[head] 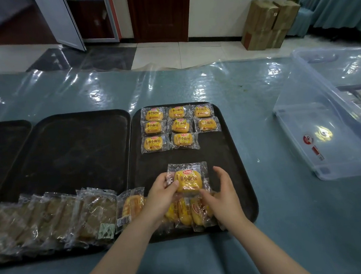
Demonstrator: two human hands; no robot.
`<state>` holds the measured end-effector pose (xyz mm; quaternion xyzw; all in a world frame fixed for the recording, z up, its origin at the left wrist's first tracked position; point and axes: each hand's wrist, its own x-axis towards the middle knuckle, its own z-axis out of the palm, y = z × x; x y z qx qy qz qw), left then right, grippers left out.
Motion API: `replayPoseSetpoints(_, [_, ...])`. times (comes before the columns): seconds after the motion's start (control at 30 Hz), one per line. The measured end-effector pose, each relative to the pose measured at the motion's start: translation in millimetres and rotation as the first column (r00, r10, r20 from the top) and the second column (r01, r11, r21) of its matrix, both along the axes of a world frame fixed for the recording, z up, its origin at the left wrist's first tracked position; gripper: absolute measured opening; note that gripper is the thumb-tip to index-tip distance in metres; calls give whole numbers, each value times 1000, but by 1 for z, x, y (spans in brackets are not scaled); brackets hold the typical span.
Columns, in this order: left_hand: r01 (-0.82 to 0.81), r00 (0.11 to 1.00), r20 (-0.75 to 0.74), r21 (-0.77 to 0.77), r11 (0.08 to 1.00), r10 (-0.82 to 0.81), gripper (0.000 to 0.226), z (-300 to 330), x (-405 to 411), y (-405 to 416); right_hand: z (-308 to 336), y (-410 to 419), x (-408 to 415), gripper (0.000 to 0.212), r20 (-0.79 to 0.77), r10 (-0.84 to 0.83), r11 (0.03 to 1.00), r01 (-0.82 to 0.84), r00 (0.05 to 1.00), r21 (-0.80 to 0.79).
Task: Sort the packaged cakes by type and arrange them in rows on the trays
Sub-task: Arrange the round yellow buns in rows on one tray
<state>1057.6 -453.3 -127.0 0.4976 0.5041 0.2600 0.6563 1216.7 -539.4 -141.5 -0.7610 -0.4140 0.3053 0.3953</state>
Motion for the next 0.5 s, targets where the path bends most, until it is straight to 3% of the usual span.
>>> replayPoseSetpoints(0.07, [-15,1000,11,-15,1000,16,17,-1,0,4,-1,5,2,67,-152,-60,998,59,987,-16])
replayPoseSetpoints(0.23, [-11,1000,4,-52,999,11,18,-7,2,17,-3,18,8,21,-373,-130,992,123,919,-43])
replayPoseSetpoints(0.5, [29,998,62,-98,995,-23,21,-12,13,38,-2,41,15,20,-655,-206,974,217,726,-66])
